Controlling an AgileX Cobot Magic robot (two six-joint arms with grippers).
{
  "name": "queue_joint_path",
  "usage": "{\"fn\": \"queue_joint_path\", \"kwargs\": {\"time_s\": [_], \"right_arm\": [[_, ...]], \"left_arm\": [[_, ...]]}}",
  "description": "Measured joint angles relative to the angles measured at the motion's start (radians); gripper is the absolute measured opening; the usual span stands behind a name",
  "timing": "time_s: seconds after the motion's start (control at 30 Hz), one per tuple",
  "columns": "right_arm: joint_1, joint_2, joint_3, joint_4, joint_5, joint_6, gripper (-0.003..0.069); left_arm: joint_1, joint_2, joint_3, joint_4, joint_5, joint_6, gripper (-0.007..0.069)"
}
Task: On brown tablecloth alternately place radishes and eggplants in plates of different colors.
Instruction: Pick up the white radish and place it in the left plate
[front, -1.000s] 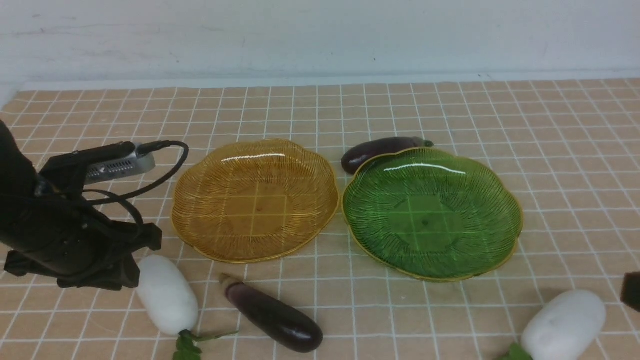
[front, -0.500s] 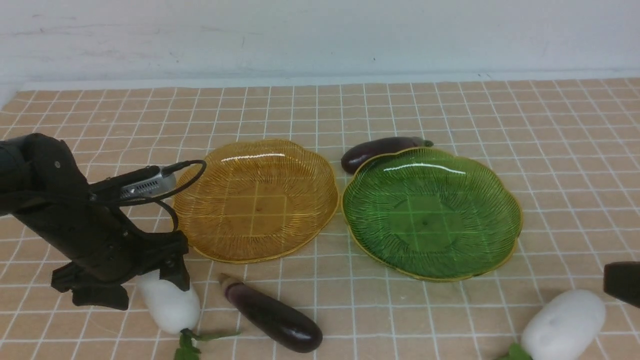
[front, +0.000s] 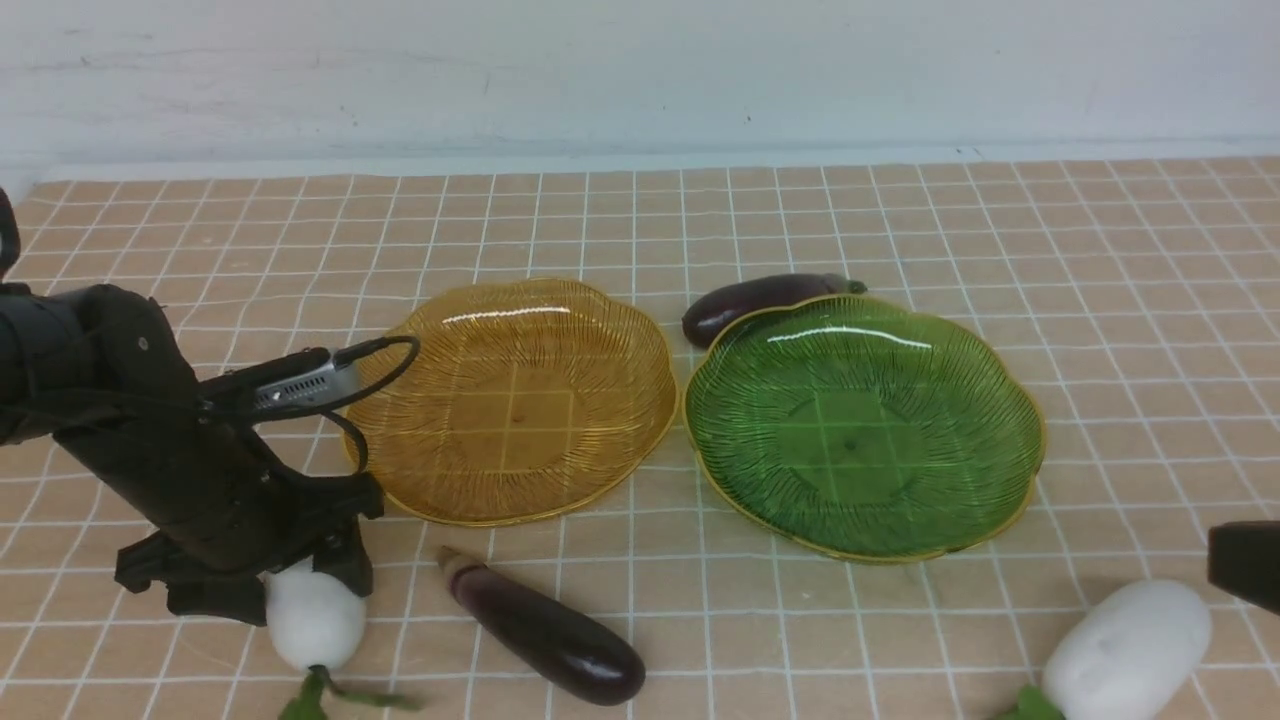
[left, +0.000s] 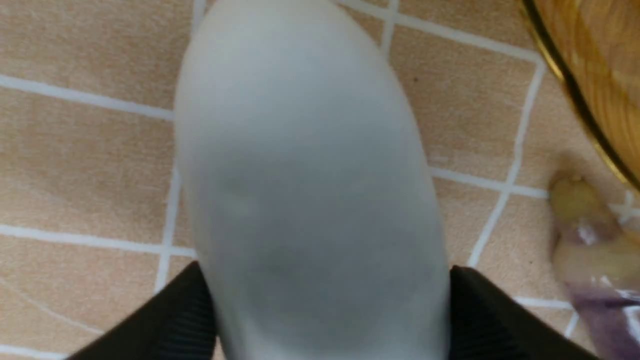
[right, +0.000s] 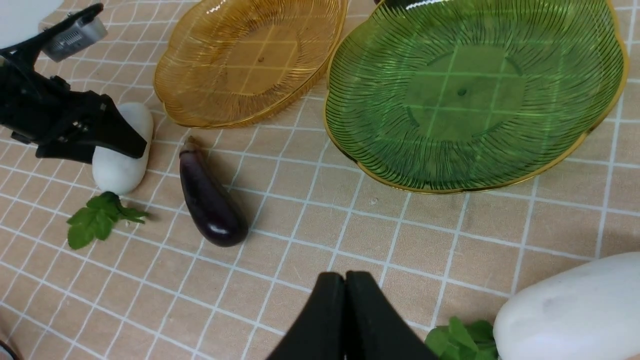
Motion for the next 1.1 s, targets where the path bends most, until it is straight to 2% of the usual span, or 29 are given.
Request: {"fn": "queue_joint_path", "kwargs": {"time_s": [0.07, 0.13, 0.3, 0.43, 0.5, 0.63, 0.7, 0.83, 0.97, 1.0, 1.1], "right_arm": [[0.0, 0.0, 0.0, -0.001, 0.003, -0.003, -0.0015], [0.0, 0.0, 0.0, -0.004, 0.003, -0.003, -0.0015], [0.0, 0.0, 0.0, -0.02, 0.006, 0.025, -0.0015], [0.0, 0.01, 0.0, -0.048, 0.005, 0.063, -0.0015], [0.0, 0.012, 0.0, -0.074, -0.013, 0.065, -0.0015], [0.0, 0.013, 0.0, -0.094, -0.026, 0.066, -0.0015], [0.0, 0.023, -0.001, -0.095, -0.027, 0.075, -0.0013], [0.0, 0.083, -0.002, -0.187, -0.024, 0.181, 0.0001], [0.0, 0.158, -0.002, -0.298, -0.023, 0.314, 0.0046], [0.0, 0.185, -0.002, -0.331, -0.021, 0.353, 0.0067], [0.0, 0.249, -0.002, -0.359, -0.016, 0.387, 0.0125]], "left_arm": [[0.0, 0.0, -0.003, 0.03, 0.018, -0.002, 0.046], [0.0, -0.002, -0.005, 0.057, 0.04, -0.002, 0.0416], [0.0, -0.03, -0.059, 0.171, 0.176, 0.004, 0.0396], [-0.009, -0.097, -0.173, 0.184, 0.232, 0.034, 0.0396], [-0.037, -0.126, -0.255, 0.127, 0.184, 0.116, 0.0396], [-0.116, -0.089, -0.328, -0.014, -0.008, 0.331, 0.0396], [-0.139, -0.042, -0.351, -0.052, -0.084, 0.373, 0.0396], [-0.151, 0.107, -0.416, -0.071, -0.134, 0.351, 0.0427], [-0.151, 0.184, -0.469, -0.066, -0.052, 0.343, 0.0492], [-0.151, 0.198, -0.488, -0.056, -0.012, 0.343, 0.0528], [-0.151, 0.2, -0.513, -0.048, 0.028, 0.346, 0.0587]]}}
